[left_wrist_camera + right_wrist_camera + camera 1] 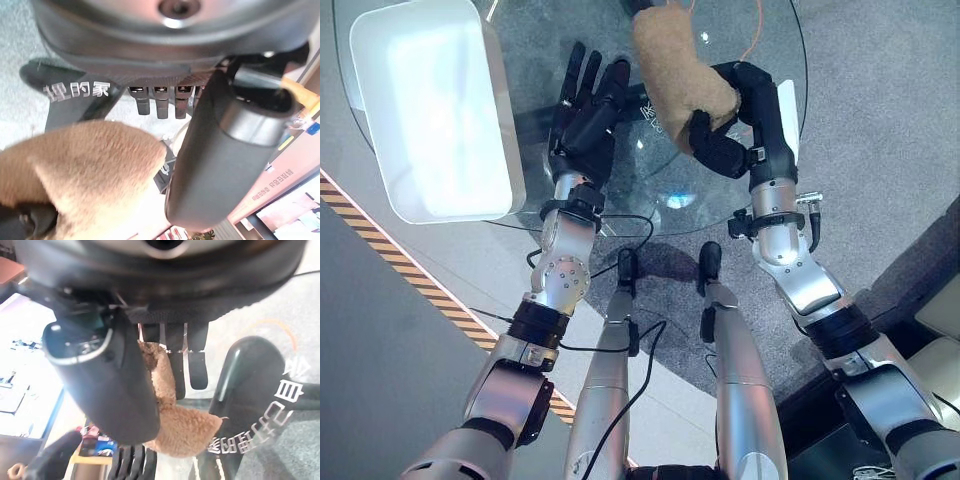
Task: Wipe the table with a cloth and put it in the basket.
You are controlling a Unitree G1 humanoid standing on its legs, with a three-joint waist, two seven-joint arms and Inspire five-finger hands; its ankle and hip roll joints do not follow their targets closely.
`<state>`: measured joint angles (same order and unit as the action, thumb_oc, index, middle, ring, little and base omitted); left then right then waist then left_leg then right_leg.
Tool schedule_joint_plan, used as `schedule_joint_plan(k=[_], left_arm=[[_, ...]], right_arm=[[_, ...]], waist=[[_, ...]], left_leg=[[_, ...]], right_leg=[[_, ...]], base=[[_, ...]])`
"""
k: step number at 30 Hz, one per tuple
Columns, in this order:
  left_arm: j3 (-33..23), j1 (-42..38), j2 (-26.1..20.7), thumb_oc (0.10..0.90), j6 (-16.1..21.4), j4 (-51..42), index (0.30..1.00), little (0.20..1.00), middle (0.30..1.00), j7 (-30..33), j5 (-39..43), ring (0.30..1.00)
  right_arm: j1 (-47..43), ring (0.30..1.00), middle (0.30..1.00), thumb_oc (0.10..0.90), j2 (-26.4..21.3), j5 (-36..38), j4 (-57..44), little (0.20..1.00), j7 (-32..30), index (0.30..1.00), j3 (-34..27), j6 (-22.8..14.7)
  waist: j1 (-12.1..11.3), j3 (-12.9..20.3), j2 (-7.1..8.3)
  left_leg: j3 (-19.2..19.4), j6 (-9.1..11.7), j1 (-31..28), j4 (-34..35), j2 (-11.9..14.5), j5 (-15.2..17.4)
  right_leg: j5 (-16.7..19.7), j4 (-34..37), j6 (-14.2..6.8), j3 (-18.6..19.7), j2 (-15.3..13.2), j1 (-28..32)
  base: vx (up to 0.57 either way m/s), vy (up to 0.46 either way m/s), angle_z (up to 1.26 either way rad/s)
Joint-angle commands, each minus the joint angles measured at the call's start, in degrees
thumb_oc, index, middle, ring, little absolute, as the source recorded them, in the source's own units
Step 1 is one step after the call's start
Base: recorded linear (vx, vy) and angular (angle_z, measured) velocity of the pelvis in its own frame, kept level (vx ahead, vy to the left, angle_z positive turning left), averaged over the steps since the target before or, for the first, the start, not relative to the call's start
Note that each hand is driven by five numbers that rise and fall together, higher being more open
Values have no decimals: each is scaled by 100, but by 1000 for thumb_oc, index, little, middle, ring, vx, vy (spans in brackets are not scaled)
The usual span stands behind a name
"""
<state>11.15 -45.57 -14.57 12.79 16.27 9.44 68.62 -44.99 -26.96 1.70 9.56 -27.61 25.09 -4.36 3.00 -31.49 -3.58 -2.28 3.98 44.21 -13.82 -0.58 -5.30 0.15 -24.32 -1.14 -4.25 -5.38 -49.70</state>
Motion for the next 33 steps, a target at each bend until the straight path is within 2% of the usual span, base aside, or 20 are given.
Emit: schedule_joint_plan(k=[1,18,33], left_arm=[[11,-612,-45,800,256,-388,900,900,900,-356,-34,900],[23,-715,29,800,101,-372,900,900,900,-346,52,900],[-41,-755,-3,800,413,-389,900,900,900,-762,167,900]], right_arm=[[-942,300,300,100,208,-106,-1517,200,-29,300,-161,-1105],[-1025,300,300,100,317,2,-1668,200,363,300,-39,-1138],[-1058,300,300,100,263,81,-1614,200,868,300,69,-1061]], waist=[[-84,169,70],[-91,169,108],[-100,169,131]], left_leg=[[514,-222,-192,-105,-271,301],[510,-209,-241,-90,-269,300],[507,-201,-256,-98,-270,310]], right_leg=[[-174,422,-161,-137,343,453],[-189,437,-156,-164,348,515],[-193,440,-144,-184,337,530]], base=[[0,0,0],[0,0,0],[0,0,0]])
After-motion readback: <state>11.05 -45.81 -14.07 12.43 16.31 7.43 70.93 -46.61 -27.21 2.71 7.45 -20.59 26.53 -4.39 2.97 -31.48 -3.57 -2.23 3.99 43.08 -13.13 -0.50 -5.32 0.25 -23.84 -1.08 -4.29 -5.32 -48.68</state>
